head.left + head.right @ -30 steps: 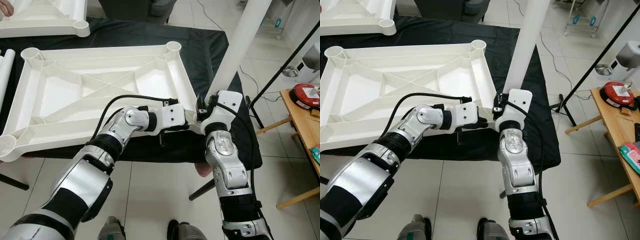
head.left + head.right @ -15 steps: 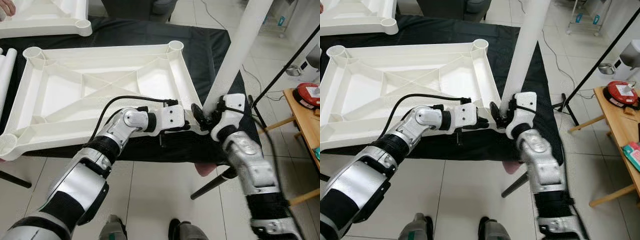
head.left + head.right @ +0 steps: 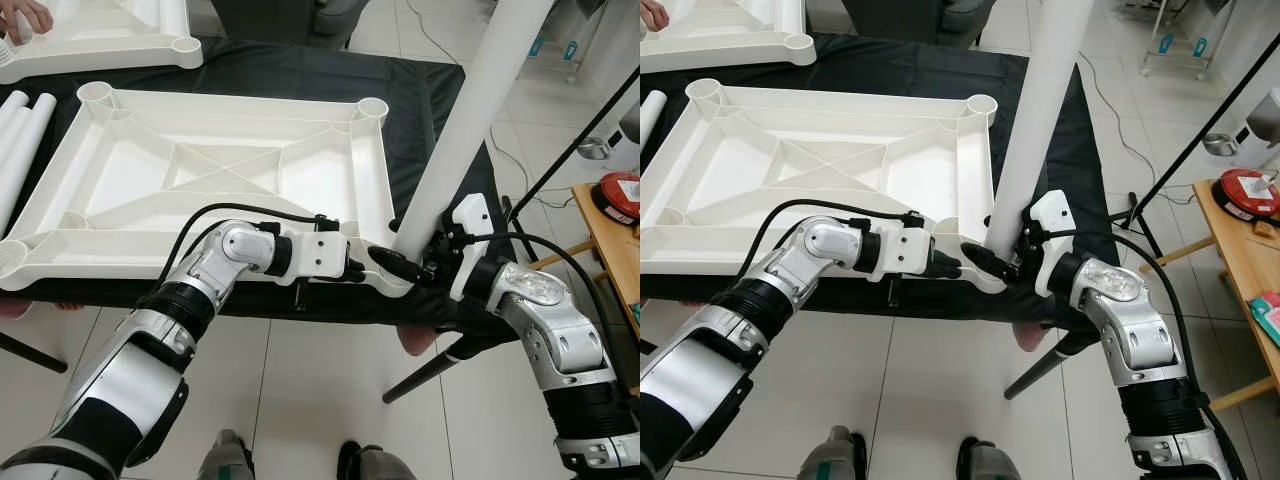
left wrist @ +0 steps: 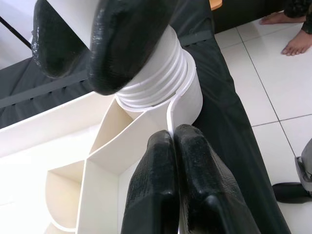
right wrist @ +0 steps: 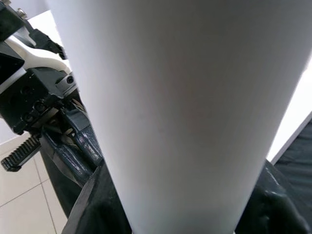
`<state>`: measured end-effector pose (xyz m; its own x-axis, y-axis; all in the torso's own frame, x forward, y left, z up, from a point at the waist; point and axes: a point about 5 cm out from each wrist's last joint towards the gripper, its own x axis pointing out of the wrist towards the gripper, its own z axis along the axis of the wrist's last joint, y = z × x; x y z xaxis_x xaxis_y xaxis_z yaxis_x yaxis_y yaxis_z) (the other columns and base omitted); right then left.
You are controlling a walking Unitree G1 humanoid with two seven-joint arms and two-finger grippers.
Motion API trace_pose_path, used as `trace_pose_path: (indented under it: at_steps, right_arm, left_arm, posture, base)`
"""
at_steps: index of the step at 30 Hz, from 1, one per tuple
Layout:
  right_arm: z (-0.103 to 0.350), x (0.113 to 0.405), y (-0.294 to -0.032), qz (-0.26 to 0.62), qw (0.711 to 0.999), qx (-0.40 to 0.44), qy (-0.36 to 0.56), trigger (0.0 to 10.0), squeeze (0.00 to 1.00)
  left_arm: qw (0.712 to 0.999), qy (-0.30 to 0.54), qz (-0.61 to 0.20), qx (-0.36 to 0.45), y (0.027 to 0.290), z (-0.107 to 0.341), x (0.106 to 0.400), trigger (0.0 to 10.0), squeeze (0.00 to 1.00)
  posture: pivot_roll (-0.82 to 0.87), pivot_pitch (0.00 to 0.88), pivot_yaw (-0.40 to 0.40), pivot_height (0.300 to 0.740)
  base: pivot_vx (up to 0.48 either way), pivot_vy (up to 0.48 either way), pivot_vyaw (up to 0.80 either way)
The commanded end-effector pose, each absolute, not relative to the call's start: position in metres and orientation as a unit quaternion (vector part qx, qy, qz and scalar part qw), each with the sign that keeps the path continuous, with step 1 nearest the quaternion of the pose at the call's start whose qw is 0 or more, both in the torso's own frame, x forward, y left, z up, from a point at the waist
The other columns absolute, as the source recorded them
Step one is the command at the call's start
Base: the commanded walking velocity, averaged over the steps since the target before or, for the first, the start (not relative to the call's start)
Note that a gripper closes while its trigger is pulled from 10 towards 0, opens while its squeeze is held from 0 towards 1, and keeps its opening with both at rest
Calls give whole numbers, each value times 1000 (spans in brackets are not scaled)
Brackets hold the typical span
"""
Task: Building children table
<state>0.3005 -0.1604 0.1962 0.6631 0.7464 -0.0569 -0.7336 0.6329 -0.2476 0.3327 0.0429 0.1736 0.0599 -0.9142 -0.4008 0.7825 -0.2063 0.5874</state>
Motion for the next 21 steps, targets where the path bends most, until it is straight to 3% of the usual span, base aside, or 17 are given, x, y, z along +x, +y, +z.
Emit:
trace_pose_path:
  at_steps: [1, 3, 4, 8, 11, 14, 15, 16, 18, 19, 21]
  right_arm:
    - [186, 304, -152, 407, 904, -130, -5, 0, 0]
    - [175, 312, -152, 343, 930, -131, 12, 0, 0]
    - [175, 312, -152, 343, 930, -131, 12, 0, 0]
    - [163, 325, -159, 182, 976, -112, 35, 0, 0]
    - [162, 326, -160, 168, 979, -111, 36, 0, 0]
    - [157, 327, -173, 19, 993, -106, 40, 0, 0]
    - [157, 327, -173, 19, 993, -106, 40, 0, 0]
    - [155, 326, -181, -58, 992, -103, 37, 0, 0]
    - [155, 326, -181, -58, 992, -103, 37, 0, 0]
    - [153, 323, -187, -127, 987, -97, 35, 0, 0]
    - [154, 319, -191, -177, 980, -92, 26, 0, 0]
  left_arm:
    - [523, -100, -751, 390, 20, 171, 312, 0, 0]
    - [532, -107, -746, 386, 15, 175, 314, 0, 0]
    - [532, -107, -746, 386, 15, 175, 314, 0, 0]
    - [538, -120, -745, 377, 3, 186, 317, 0, 0]
    - [539, -121, -744, 376, 1, 187, 317, 0, 0]
    - [550, -131, -741, 364, -14, 196, 319, 0, 0]
    - [550, -131, -741, 364, -14, 196, 319, 0, 0]
    - [553, -136, -738, 361, -22, 201, 320, 0, 0]
    - [553, -136, -738, 361, -22, 201, 320, 0, 0]
    - [556, -141, -737, 358, -30, 206, 320, 0, 0]
    - [556, -146, -736, 357, -37, 210, 320, 0, 0]
  posture:
    - [139, 151, -27, 740]
    - [140, 155, -26, 740]
    - [140, 155, -26, 740]
    - [136, 159, -19, 740]
    - [136, 159, -19, 740]
    - [128, 165, -8, 740]
    - [128, 165, -8, 740]
    - [125, 167, -6, 740]
    - [125, 167, -6, 740]
    - [123, 167, -4, 740]
    - [120, 168, -1, 740]
  base:
    - [0, 0, 0]
    - [0, 0, 0]
    - [0, 0, 0]
    - [0, 0, 0]
    - [0, 0, 0]
    - [0, 0, 0]
    - [0, 0, 0]
    - [0, 0, 0]
    - [0, 0, 0]
    - [0, 0, 0]
    - [0, 0, 0]
